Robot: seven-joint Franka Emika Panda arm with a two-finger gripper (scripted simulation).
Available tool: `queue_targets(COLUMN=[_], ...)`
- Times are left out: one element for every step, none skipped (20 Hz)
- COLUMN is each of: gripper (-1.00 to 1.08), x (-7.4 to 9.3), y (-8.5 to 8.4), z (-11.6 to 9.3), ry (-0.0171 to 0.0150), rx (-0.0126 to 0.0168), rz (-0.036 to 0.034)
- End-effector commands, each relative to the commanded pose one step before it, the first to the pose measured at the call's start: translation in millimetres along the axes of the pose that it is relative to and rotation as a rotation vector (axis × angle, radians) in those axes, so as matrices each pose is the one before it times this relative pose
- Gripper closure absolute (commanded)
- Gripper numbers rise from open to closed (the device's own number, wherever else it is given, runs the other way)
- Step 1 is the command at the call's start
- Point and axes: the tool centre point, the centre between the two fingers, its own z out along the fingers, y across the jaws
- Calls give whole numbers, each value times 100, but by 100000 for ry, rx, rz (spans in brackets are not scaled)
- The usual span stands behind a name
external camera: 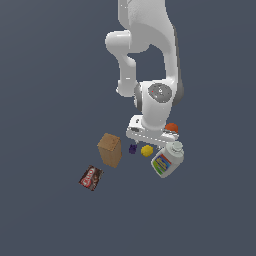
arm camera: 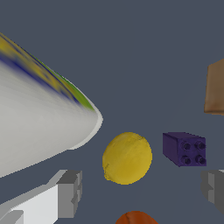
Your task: Pick up a designated object from a clutter of objects.
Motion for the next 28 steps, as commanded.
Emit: queue_targets(gripper=[-92, -92, -92, -92, -92, -92, -92, -92, -92, -92, -92, -92, -92, -92, -92, -92, -92, -92, -92, -92, -92, -92, -92, -92, -92, -92, 108, 108], x=[-541, -93, -70, -56, -31, -21, 384, -5, -15, -14, -24, -30, -40, -42, -51, -56, -56, -46, -34, -23, -19, -5, -4, 4, -3, -1, 0, 0], y=[36, -80, -56, -50, -25, -27, -364, 1, 4, 18, 21, 29, 31, 41, 43, 47, 49, 42, 34, 27, 14, 17, 6, 10, -3, -1, 0, 0], z=[1305, 207, 160, 116, 68, 26, -839, 30, 89, 183, 242, 314, 371, 447, 501, 561, 603, 546, 476, 406, 323, 281, 203, 159, 75, 25, 0, 0], ry=[-765, 30, 24, 15, 10, 0, 1284, 0, 0, -53, -53, -75, -75, -107, -107, -119, -131, -120, -107, -93, -53, -76, -38, -53, 0, 0, 0, 0], rx=[-282, 70, 57, 37, 24, 0, 765, 0, 0, -33, -33, -46, -46, -65, -65, -72, -79, -72, -64, -55, -31, -44, -22, -30, 0, 0, 0, 0], rz=[1846, 344, 278, 178, 117, 0, -664, 0, 0, 30, 30, 42, 42, 59, 59, 66, 73, 67, 60, 52, 31, 44, 22, 31, 0, 0, 0, 0])
